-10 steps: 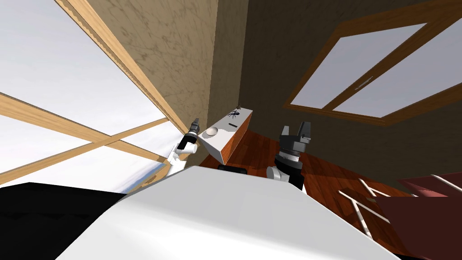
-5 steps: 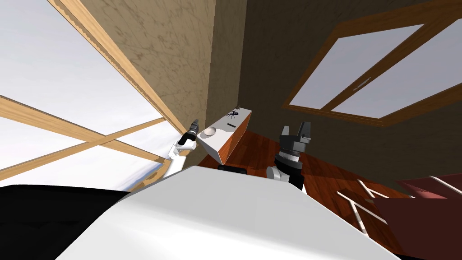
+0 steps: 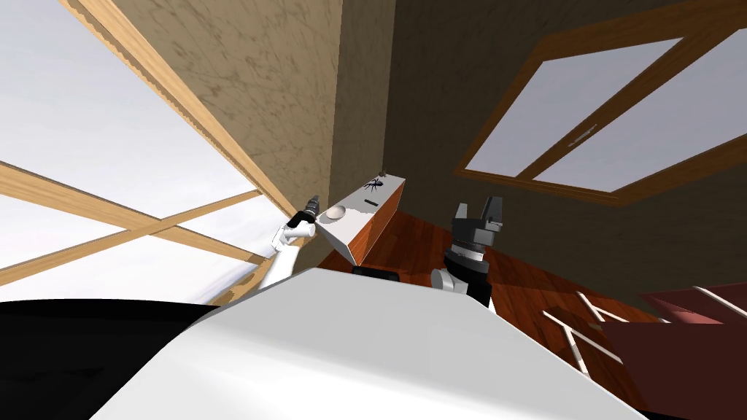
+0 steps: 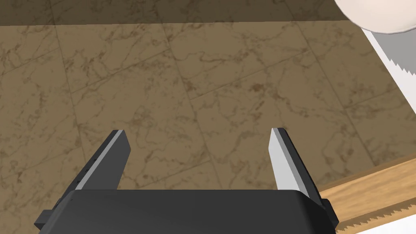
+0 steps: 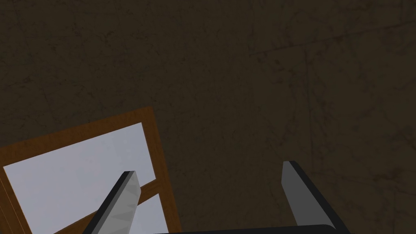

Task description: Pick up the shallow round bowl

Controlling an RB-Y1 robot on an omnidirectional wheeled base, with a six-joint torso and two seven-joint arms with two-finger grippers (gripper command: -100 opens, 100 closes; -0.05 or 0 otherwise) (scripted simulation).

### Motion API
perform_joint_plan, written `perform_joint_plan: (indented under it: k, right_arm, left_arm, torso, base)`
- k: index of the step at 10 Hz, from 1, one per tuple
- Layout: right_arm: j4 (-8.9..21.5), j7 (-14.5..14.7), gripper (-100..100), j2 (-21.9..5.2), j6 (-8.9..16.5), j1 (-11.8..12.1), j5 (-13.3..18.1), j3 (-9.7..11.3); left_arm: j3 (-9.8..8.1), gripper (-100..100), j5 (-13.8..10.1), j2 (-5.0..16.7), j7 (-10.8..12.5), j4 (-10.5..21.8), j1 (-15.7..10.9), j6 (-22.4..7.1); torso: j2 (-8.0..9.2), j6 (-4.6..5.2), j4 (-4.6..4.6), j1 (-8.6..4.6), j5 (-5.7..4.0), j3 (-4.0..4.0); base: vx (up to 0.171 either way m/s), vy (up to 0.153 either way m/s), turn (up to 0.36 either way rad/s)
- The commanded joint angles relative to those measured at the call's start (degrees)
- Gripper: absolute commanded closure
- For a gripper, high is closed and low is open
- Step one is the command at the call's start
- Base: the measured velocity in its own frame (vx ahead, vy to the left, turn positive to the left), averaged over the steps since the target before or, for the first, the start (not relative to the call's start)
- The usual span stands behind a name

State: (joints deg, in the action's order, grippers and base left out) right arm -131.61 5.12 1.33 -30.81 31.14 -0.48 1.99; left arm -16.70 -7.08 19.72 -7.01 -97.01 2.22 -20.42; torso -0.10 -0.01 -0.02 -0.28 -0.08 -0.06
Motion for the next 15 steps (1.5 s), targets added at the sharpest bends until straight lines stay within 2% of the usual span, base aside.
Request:
perform_joint_plan:
  k: [1, 2, 3, 4, 5, 7, 8, 9, 10, 11, 12, 13, 14, 15]
  right_arm:
    - [0.0, 0.0, 0, 0.0, 0.0, 0.0, 0.0, 0.0]
    - [0.0, 0.0, 0, 0.0, 0.0, 0.0, 0.0, 0.0]
    - [0.0, 0.0, 0, 0.0, 0.0, 0.0, 0.0, 0.0]
    - [0.0, 0.0, 0, 0.0, 0.0, 0.0, 0.0, 0.0]
    - [0.0, 0.0, 0, 0.0, 0.0, 0.0, 0.0, 0.0]
    - [0.0, 0.0, 0, 0.0, 0.0, 0.0, 0.0, 0.0]
    - [0.0, 0.0, 0, 0.0, 0.0, 0.0, 0.0, 0.0]
    - [0.0, 0.0, 0, 0.0, 0.0, 0.0, 0.0, 0.0]
    - [0.0, 0.0, 0, 0.0, 0.0, 0.0, 0.0, 0.0]
    - [0.0, 0.0, 0, 0.0, 0.0, 0.0, 0.0, 0.0]
    - [0.0, 0.0, 0, 0.0, 0.0, 0.0, 0.0, 0.0]
    - [0.0, 0.0, 0, 0.0, 0.0, 0.0, 0.0, 0.0]
    - [0.0, 0.0, 0, 0.0, 0.0, 0.0, 0.0, 0.0]
    - [0.0, 0.0, 0, 0.0, 0.0, 0.0, 0.0, 0.0]
  left_arm:
    - [-1.0, -100, -0.7, 0.8, 0.2, 2.9, -1.8, -2.9]
    - [-1.0, -100, -0.7, 0.8, 0.2, 3.3, -1.8, -4.3]
    - [-1.89, -100, -1.3, 1.5, 0.3, 6.0, -3.6, -5.8]
    - [-1.89, -100, -1.3, 1.5, 0.3, 6.1, -3.6, -7.2]
    - [-2.75, -100, -2.0, 2.2, 0.4, 8.6, -5.3, -8.9]
    - [-2.75, -100, -2.0, 2.2, 0.4, 8.8, -5.3, -10.8]
    - [-3.6, -100, -2.7, 2.8, 0.6, 11.5, -7.0, -12.9]
    - [-3.6, -100, -2.7, 2.8, 0.6, 11.5, -7.0, -13.9]
    - [-4.43, -100, -3.3, 3.3, 0.7, 13.9, -8.6, -15.9]
    - [-4.43, -100, -3.3, 3.3, 0.7, 14.0, -8.6, -17.0]
    - [-5.23, -100, -4.0, 3.7, 0.8, 16.4, -10.2, -19.0]
    - [-5.23, -100, -4.0, 3.7, 0.8, 16.5, -10.2, -20.0]
    - [-5.99, -100, -4.7, 4.1, 0.9, 18.9, -11.6, -21.9]
    - [-5.99, -100, -4.7, 4.1, 0.9, 18.9, -11.6, -22.9]
  torso:
    - [0.0, 0.0, 0.0, 0.0, 0.0, 0.0]
    - [-0.03, 0.0, 0.0, -0.02, 0.0, -0.01]
    - [-0.01, 0.0, -0.01, 0.04, 0.01, -0.01]
    - [0.0, 0.01, 0.0, 0.03, 0.01, 0.0]
    - [0.0, 0.0, 0.0, 0.04, 0.01, 0.0]
    - [-0.05, -0.01, -0.01, 0.05, 0.01, -0.03]
    - [0.02, -0.01, 0.0, 0.17, 0.03, 0.01]
    - [0.01, -0.01, 0.0, 0.14, 0.04, 0.01]
    - [0.0, -0.01, 0.0, 0.13, 0.03, 0.0]
    - [-0.04, 0.0, -0.01, 0.07, 0.02, -0.02]
    - [-0.02, -0.01, -0.01, 0.07, 0.02, -0.02]
    - [-0.05, 0.0, -0.01, 0.05, 0.01, -0.03]
    - [-0.02, -0.01, -0.01, 0.09, 0.01, -0.02]
    - [-0.06, 0.0, -0.01, 0.08, 0.02, -0.04]
  base:
    - [0.029, -0.087, 0.002]
    - [0.024, -0.067, 0.015]
    - [0.017, -0.073, -0.001]
    - [0.02, -0.069, 0.0]
    - [0.042, -0.081, 0.005]
    - [0.024, -0.049, 0.004]
    - [0.019, -0.046, -0.002]
    - [0.025, -0.05, 0.005]
    - [0.036, -0.066, 0.003]
    - [0.029, -0.064, 0.003]
    - [0.037, -0.071, 0.003]
    - [0.028, -0.058, 0.002]
    - [0.041, -0.058, 0.001]
    - [0.036, -0.049, 0.001]
